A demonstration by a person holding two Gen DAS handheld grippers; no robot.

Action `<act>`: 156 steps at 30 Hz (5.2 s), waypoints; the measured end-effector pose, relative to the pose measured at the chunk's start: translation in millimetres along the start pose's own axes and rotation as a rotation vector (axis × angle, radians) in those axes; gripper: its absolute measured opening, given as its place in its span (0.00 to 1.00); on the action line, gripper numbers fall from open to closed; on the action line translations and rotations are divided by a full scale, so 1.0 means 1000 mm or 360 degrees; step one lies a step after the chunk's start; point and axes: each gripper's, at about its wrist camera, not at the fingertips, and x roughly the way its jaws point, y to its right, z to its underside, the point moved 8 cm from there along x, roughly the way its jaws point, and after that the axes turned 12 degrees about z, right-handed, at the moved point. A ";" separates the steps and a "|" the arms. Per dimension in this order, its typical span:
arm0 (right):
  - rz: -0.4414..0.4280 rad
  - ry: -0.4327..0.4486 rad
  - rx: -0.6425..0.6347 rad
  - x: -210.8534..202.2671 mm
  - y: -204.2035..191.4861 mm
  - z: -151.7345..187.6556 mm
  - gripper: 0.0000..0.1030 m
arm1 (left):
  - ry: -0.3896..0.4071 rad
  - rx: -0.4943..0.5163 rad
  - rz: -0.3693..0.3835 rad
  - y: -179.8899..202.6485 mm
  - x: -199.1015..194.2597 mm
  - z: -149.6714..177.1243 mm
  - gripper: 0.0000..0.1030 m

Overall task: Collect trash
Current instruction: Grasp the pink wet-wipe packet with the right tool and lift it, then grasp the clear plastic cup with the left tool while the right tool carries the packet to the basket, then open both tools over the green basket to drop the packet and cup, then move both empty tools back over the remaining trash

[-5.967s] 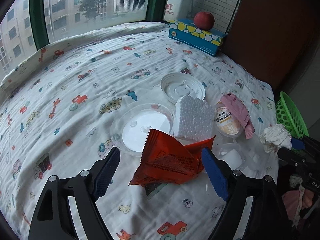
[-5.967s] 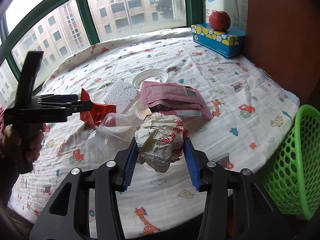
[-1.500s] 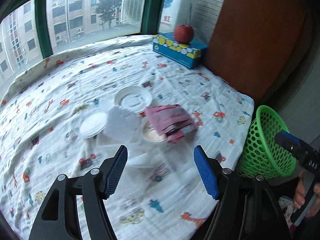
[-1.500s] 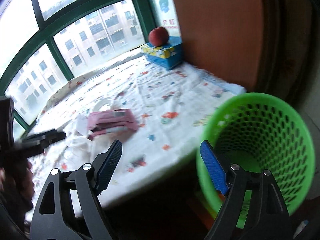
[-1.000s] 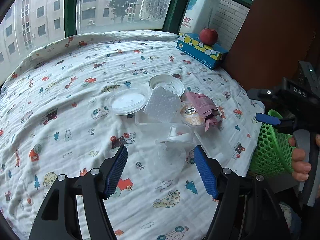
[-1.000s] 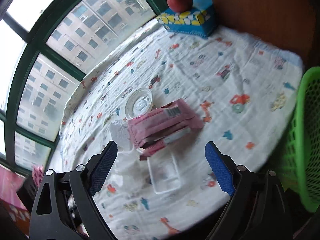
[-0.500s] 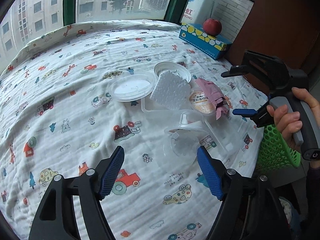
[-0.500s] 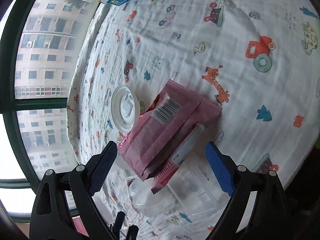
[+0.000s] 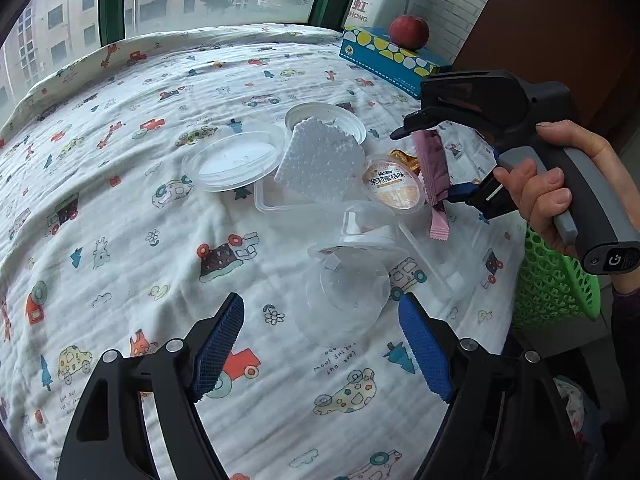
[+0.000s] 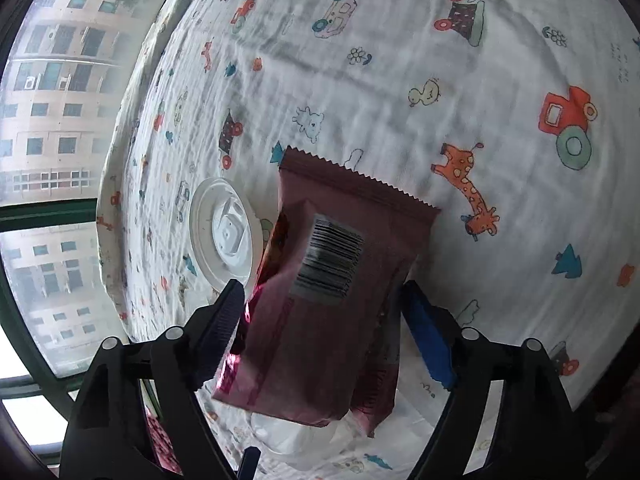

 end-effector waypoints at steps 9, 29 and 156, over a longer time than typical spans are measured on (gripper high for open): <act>-0.0129 0.0102 -0.0111 -0.020 0.002 0.003 0.36 | -0.0007 0.0045 0.0021 0.011 0.017 -0.001 0.74; -0.0294 0.0169 -0.0242 -0.046 0.015 0.022 0.20 | -0.0004 -0.0004 0.0000 0.007 0.029 0.003 0.50; 0.0147 0.1061 -0.0765 -0.160 0.136 0.100 0.81 | 0.0210 0.0178 -0.0046 0.131 -0.011 -0.100 0.69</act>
